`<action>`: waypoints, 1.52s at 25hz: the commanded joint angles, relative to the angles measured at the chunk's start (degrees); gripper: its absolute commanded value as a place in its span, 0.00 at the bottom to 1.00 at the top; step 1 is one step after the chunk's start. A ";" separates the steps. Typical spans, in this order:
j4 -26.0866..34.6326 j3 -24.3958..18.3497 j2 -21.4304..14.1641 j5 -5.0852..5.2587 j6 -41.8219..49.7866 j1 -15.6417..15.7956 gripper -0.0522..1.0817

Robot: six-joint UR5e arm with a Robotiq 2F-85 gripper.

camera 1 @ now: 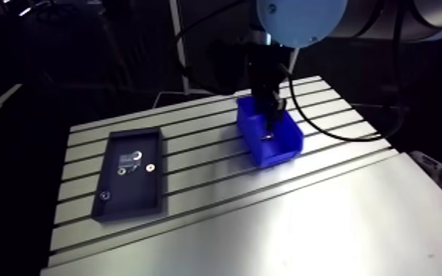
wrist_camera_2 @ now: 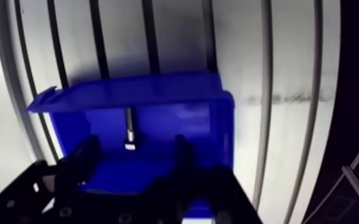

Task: Pick up the M10 bolt from the tray and put it into the blue bin.

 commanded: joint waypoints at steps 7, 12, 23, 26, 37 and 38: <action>13.33 -6.86 -11.71 0.04 11.14 1.56 0.05; 21.41 -11.17 -13.03 -0.22 32.86 5.51 0.05; 34.69 -21.54 -13.91 5.40 82.26 5.86 0.05; 38.20 -23.39 -13.82 5.75 88.07 5.86 0.05; 43.48 -27.96 -13.38 4.87 95.10 10.35 0.05; 43.22 -27.78 -13.38 4.79 95.19 10.43 0.05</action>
